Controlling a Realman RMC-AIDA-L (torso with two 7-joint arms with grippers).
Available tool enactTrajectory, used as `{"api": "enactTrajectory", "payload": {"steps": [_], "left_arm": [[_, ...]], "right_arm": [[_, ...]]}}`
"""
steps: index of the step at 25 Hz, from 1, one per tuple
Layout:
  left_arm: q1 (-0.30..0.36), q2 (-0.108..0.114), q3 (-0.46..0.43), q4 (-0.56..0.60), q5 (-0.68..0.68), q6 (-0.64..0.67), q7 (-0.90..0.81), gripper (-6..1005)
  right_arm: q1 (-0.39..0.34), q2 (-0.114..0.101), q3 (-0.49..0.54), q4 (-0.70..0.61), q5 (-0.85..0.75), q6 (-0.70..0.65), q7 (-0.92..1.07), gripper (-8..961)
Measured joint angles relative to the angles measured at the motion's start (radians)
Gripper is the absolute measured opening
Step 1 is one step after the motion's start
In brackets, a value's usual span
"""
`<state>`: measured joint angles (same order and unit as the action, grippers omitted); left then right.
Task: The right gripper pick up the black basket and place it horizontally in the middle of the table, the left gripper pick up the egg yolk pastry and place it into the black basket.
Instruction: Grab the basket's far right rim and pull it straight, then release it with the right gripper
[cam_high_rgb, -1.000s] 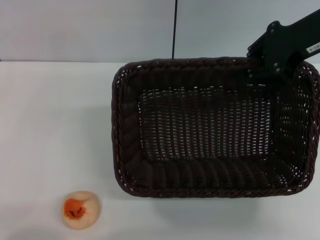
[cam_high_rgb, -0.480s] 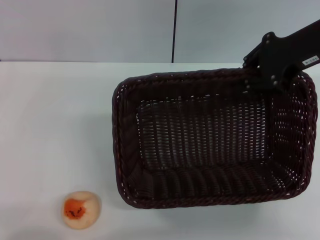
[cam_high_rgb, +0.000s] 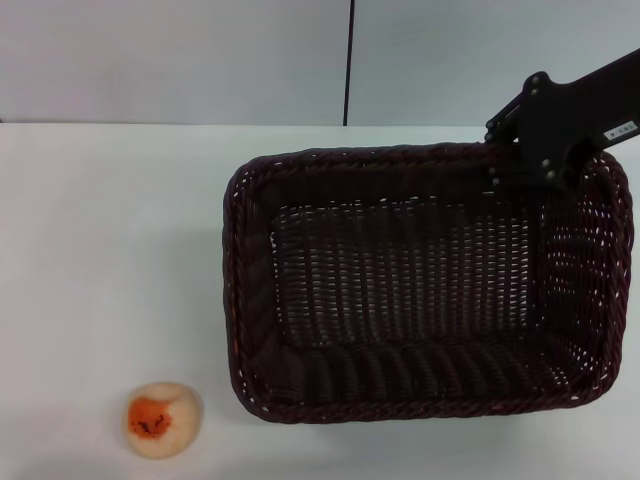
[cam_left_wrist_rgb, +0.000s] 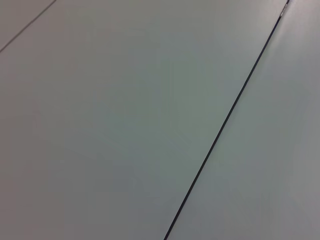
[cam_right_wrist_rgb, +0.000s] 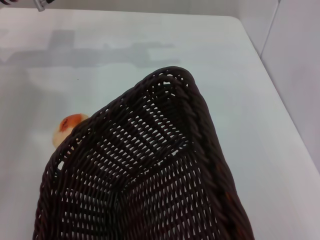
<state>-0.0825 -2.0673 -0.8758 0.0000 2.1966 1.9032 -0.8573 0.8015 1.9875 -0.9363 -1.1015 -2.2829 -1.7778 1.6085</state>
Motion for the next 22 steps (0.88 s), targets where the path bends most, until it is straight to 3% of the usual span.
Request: {"api": "enactTrajectory", "payload": {"steps": [5, 11, 18, 22], "left_arm": [[0.002, 0.0, 0.009, 0.0, 0.0, 0.001, -0.003, 798], [0.003, -0.001, 0.015, 0.0, 0.0, -0.001, -0.011, 798], [0.005, 0.0, 0.034, 0.0, 0.001, -0.001, -0.013, 798], [0.006, 0.001, 0.062, 0.002, 0.002, -0.005, -0.014, 798]], "right_arm": [[-0.004, 0.003, 0.002, -0.002, 0.004, 0.003, 0.0, 172], [-0.001, 0.007, 0.005, 0.009, 0.006, 0.044, -0.008, 343], [0.016, 0.01, 0.01, 0.003, 0.009, 0.101, -0.032, 400], [0.018, 0.007, 0.065, -0.027, 0.094, 0.134, -0.105, 408]]}}
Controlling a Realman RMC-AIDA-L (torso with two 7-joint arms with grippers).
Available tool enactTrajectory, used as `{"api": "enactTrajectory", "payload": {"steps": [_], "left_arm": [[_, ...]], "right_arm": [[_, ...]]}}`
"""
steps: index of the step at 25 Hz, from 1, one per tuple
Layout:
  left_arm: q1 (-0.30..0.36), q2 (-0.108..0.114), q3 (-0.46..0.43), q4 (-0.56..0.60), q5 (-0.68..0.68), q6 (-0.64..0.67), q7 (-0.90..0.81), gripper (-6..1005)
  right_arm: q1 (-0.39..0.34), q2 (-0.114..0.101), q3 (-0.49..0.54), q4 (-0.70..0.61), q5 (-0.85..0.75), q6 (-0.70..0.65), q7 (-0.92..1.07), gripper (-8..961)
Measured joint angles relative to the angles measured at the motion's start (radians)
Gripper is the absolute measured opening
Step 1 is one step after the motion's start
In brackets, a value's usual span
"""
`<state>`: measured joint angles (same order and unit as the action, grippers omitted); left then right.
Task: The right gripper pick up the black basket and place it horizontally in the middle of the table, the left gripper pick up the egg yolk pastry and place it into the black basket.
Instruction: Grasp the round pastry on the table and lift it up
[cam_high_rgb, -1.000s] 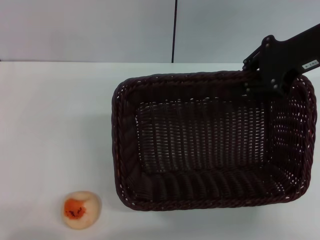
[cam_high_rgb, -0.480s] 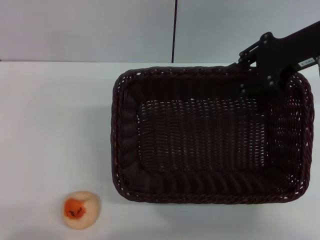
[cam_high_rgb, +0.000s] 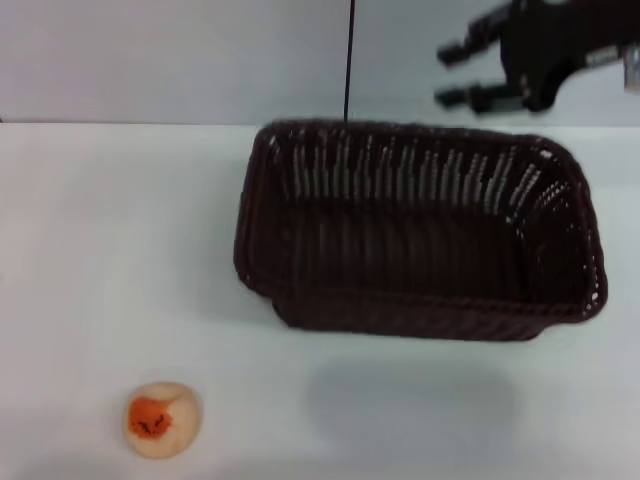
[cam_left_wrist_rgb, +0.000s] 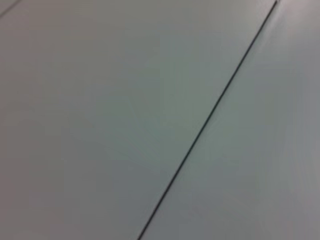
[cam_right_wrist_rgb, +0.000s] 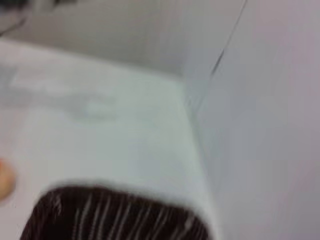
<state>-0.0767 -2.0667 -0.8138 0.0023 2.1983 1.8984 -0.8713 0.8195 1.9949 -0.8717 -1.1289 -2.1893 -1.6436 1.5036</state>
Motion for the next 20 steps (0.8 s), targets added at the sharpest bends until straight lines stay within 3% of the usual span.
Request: {"api": "enactTrajectory", "payload": {"steps": [5, 9, 13, 15, 16, 17, 18, 20], "left_arm": [[0.0, 0.004, 0.043, 0.011, 0.0, -0.001, 0.001, 798], [-0.003, 0.006, 0.103, 0.036, 0.0, -0.001, 0.007, 797], [-0.021, 0.012, 0.221, 0.1, 0.0, 0.011, 0.004, 797], [-0.037, 0.019, 0.328, 0.157, 0.0, 0.024, -0.005, 797], [-0.037, 0.019, 0.328, 0.157, 0.0, 0.024, -0.005, 797], [-0.054, 0.03, 0.445, 0.198, 0.0, 0.034, -0.026, 797], [-0.064, 0.039, 0.517, 0.217, 0.0, 0.038, -0.041, 797], [-0.078, 0.05, 0.617, 0.236, 0.0, 0.041, -0.057, 797]], "right_arm": [[-0.021, -0.014, 0.073, -0.051, 0.133, 0.013, -0.043, 408], [-0.085, -0.008, 0.094, -0.083, 0.222, 0.015, -0.049, 408], [-0.188, 0.018, 0.131, -0.08, 0.353, 0.024, -0.055, 408], [-0.256, 0.042, 0.168, -0.056, 0.434, 0.035, -0.08, 408], [-0.29, 0.057, 0.188, -0.033, 0.482, 0.042, -0.1, 408], [-0.318, 0.066, 0.204, -0.005, 0.53, 0.049, -0.125, 408], [-0.355, 0.078, 0.222, 0.044, 0.592, 0.055, -0.159, 408], [-0.41, 0.081, 0.241, 0.156, 0.718, 0.06, -0.23, 408]]}}
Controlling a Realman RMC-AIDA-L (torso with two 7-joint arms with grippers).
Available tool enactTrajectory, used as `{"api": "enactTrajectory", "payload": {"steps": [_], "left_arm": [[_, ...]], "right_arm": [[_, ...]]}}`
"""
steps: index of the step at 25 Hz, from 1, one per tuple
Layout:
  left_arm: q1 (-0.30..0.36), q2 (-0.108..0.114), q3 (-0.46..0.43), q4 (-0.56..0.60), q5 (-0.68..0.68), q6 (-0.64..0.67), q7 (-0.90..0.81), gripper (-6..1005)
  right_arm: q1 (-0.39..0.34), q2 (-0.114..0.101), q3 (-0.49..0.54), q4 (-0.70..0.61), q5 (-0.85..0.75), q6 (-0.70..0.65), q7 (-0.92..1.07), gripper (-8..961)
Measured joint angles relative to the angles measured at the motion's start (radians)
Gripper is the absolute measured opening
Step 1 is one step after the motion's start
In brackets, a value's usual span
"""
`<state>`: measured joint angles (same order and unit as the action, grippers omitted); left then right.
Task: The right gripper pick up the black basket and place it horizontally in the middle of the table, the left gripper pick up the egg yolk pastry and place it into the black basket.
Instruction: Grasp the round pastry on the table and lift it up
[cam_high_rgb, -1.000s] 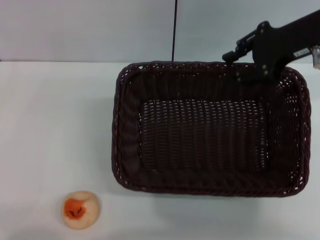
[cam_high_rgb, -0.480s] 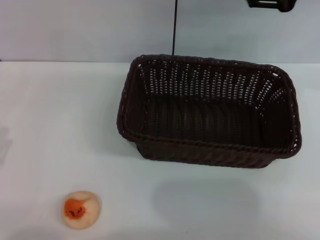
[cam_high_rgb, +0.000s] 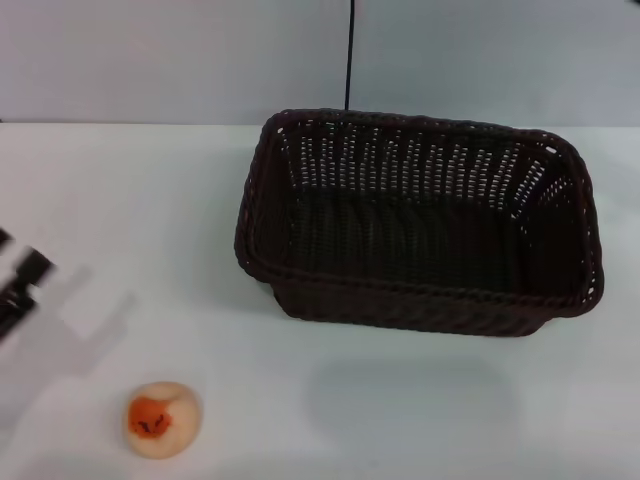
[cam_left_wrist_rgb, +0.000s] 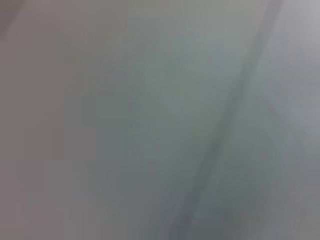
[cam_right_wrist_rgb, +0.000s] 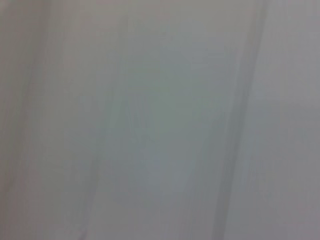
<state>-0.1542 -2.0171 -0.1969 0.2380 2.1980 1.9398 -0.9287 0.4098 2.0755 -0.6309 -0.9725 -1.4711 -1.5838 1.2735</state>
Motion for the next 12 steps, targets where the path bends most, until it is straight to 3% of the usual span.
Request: {"api": "enactTrajectory", "payload": {"steps": [3, 7, 12], "left_arm": [[-0.014, 0.0, 0.126, 0.041, -0.001, -0.007, -0.003, 797], [-0.017, -0.034, 0.253, 0.135, 0.0, -0.04, 0.011, 797], [-0.007, -0.037, 0.298, 0.147, 0.0, -0.089, 0.031, 797]], "right_arm": [[-0.062, -0.005, 0.036, 0.211, 0.21, -0.005, -0.125, 408], [-0.118, -0.004, 0.125, 0.391, 0.352, -0.019, -0.269, 408], [-0.148, -0.006, 0.272, 0.517, 0.388, -0.019, -0.314, 408]]}}
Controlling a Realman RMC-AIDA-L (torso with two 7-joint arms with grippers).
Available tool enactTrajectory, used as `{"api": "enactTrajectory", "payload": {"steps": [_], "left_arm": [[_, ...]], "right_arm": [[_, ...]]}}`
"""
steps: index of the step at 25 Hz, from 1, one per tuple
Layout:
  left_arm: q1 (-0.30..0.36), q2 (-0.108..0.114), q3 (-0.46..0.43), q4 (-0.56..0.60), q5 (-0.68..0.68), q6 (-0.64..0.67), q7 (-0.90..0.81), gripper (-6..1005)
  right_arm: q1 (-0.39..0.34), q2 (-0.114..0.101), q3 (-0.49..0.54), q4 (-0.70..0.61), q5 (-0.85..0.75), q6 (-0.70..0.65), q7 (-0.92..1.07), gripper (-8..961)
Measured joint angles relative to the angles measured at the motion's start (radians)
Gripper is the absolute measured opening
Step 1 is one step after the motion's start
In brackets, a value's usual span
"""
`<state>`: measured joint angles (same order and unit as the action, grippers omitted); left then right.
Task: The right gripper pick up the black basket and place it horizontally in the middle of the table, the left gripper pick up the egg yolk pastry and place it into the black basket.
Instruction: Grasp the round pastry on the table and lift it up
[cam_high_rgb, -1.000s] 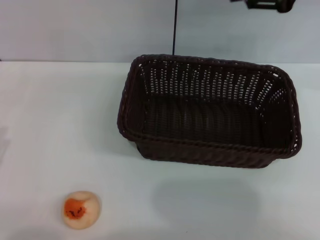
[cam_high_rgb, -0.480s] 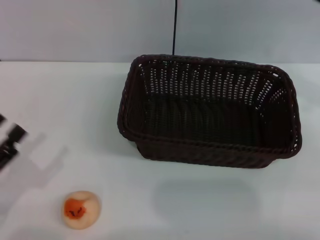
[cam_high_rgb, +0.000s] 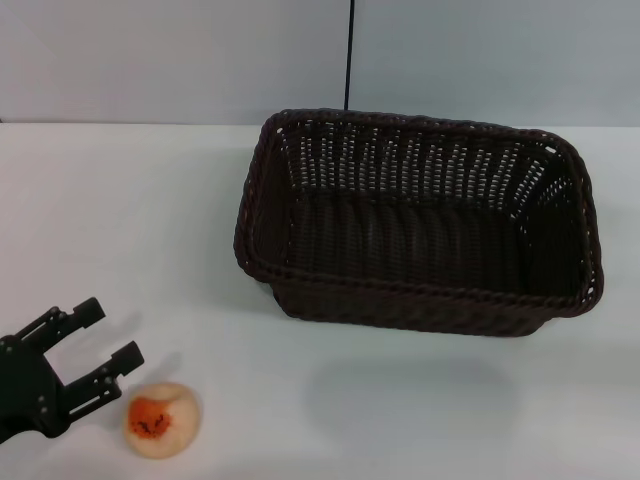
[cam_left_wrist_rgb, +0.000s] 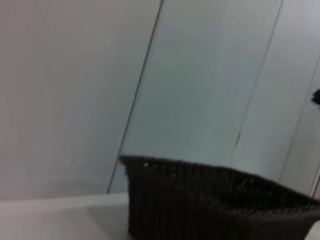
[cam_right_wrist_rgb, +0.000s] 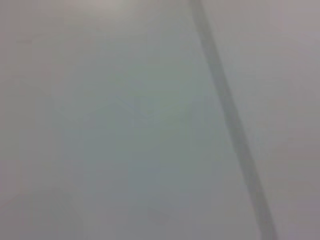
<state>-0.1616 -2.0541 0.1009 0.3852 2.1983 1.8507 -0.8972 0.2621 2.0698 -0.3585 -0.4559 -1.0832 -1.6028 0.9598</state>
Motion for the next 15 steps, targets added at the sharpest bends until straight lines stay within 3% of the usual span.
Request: {"api": "enactTrajectory", "payload": {"steps": [7, 15], "left_arm": [[0.023, 0.001, 0.05, 0.005, 0.02, -0.059, 0.024, 797], [0.038, 0.001, 0.058, -0.004, 0.064, -0.074, 0.027, 796]], "right_arm": [[-0.021, 0.001, 0.234, 0.094, 0.002, 0.02, -0.085, 408], [-0.019, 0.0, 0.355, 0.129, 0.003, 0.094, -0.123, 408]]}}
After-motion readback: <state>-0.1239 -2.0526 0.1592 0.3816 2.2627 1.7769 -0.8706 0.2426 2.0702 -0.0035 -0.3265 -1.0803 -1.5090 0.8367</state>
